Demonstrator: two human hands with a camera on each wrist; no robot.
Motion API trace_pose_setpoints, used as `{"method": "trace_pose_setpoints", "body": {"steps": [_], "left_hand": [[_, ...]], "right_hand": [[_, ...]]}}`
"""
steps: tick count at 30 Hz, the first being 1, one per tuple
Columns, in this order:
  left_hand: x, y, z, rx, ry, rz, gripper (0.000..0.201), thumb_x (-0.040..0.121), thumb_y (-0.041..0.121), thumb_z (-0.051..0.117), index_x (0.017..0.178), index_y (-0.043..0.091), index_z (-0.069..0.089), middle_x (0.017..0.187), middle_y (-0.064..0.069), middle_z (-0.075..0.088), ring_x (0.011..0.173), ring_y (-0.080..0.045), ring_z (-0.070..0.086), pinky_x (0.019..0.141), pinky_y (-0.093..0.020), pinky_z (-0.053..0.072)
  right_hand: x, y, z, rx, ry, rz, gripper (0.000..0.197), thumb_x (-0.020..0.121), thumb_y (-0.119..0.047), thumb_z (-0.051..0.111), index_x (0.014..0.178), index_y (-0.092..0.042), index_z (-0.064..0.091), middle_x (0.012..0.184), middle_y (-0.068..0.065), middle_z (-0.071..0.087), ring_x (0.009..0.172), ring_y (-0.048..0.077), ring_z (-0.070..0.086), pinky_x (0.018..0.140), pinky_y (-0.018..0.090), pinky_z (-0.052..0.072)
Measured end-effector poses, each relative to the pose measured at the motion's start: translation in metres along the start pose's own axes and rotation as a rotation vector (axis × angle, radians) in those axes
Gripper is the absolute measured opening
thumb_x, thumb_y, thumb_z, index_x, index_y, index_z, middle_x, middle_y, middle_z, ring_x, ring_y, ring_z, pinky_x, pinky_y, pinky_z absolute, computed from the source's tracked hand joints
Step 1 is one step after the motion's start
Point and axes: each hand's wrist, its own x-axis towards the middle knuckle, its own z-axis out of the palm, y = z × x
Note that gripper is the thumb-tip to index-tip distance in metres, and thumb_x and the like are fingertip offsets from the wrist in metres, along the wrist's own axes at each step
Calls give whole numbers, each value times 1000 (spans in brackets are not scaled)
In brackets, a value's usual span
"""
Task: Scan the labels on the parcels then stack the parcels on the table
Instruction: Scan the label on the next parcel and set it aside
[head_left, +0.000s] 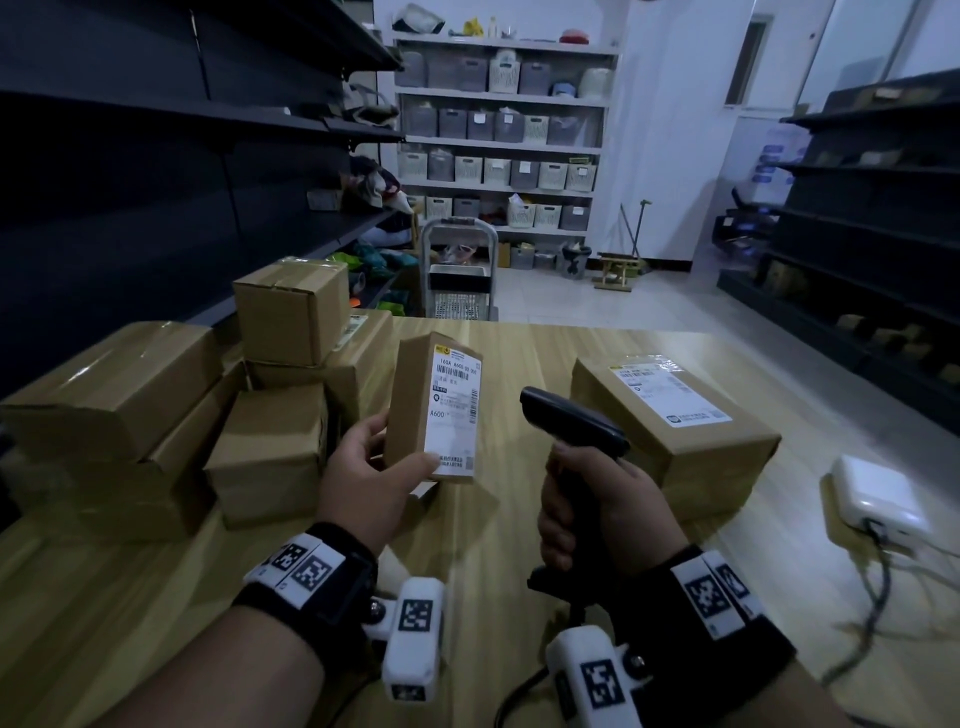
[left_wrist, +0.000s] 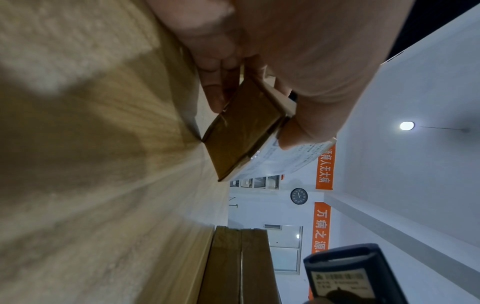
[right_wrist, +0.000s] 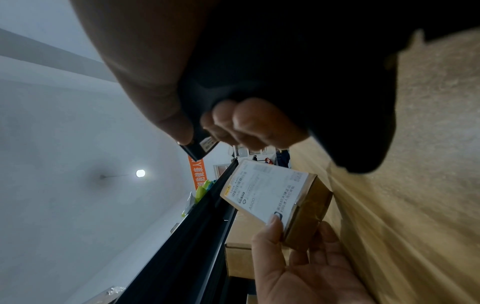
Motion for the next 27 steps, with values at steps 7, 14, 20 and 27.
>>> {"method": "trace_pose_setpoints", "body": {"steps": [7,14,20,27], "left_hand": [[0,1,4,-81,-20,-26,59,91,8,84,142,26,60,116,-1,79,101,-28,80,86,-45,66],[-6,-2,18,-263,-149,-158,56,97,8,78,146,23,55,105,-5,86,97,-33,84,85,-52,68],[3,-2,37,-269,-121,-284,46,98,15,80,138,6,60,123,-24,77,96,-37,82,64,-42,70],[24,0,92,-124,-315,-299,28,105,29,71,110,4,82,114,-24,81,97,-32,77,84,-42,64]], "right_hand": [[12,-2,-4,57,109,-3,23,89,-28,78,95,-6,70,80,19,65,67,35,65,61,48,57],[19,0,-12,74,157,-45,41,76,-37,84,100,-7,71,96,20,74,82,36,71,81,61,59],[19,-3,-14,326,142,-218,29,73,-26,80,88,-10,61,67,9,50,52,25,46,50,34,43],[15,-7,-14,449,40,-252,21,82,-26,70,86,-10,56,64,8,40,48,22,41,46,32,39]]}}
